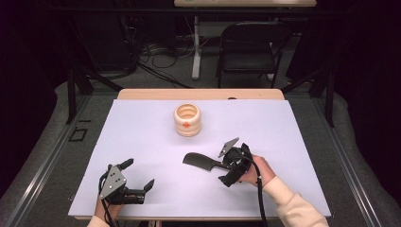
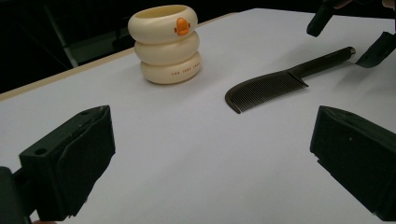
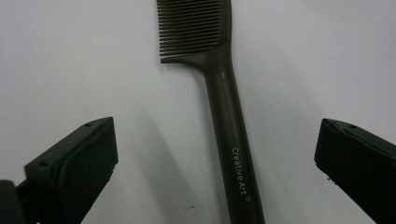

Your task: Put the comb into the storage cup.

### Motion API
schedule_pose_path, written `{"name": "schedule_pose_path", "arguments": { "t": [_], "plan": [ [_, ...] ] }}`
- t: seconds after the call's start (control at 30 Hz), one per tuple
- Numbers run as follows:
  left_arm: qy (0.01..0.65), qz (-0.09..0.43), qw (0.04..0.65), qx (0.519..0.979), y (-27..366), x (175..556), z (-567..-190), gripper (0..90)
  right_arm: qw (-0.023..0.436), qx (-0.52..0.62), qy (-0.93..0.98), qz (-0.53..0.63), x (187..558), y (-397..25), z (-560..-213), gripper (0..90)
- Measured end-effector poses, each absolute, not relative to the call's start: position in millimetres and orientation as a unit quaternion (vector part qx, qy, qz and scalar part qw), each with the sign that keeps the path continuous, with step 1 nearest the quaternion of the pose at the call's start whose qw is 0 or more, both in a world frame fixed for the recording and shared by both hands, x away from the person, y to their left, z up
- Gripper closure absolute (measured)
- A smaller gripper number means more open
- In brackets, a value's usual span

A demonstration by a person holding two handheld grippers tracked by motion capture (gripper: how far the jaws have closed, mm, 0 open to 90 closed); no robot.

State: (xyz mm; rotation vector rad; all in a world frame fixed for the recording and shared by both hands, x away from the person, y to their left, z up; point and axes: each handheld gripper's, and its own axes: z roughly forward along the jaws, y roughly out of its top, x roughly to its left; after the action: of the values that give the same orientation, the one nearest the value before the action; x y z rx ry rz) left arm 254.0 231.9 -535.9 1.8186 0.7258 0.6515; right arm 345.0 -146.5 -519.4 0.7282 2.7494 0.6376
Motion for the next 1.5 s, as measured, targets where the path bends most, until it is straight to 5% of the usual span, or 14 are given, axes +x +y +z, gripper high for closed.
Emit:
{"name": "schedule_pose_path", "arguments": {
  "t": [0.37,0.7,0.87,1.5],
  "plan": [
    [0.301,0.270,0.513,0.757,232,254,-536,0.1,0.124,0.239,0.943,0.198,351,-136,-519,2.6],
    [0.301,0.267,0.512,0.759,232,255,-536,0.1,0.139,0.215,0.951,0.173,355,-122,-519,45.8],
    [0.301,0.266,0.513,0.759,233,255,-536,0.1,0.133,0.201,0.959,0.151,358,-116,-522,55.1],
    [0.301,0.265,0.513,0.759,233,255,-536,0.1,0.119,0.190,0.969,0.108,371,-102,-528,67.9]
  ]
}}
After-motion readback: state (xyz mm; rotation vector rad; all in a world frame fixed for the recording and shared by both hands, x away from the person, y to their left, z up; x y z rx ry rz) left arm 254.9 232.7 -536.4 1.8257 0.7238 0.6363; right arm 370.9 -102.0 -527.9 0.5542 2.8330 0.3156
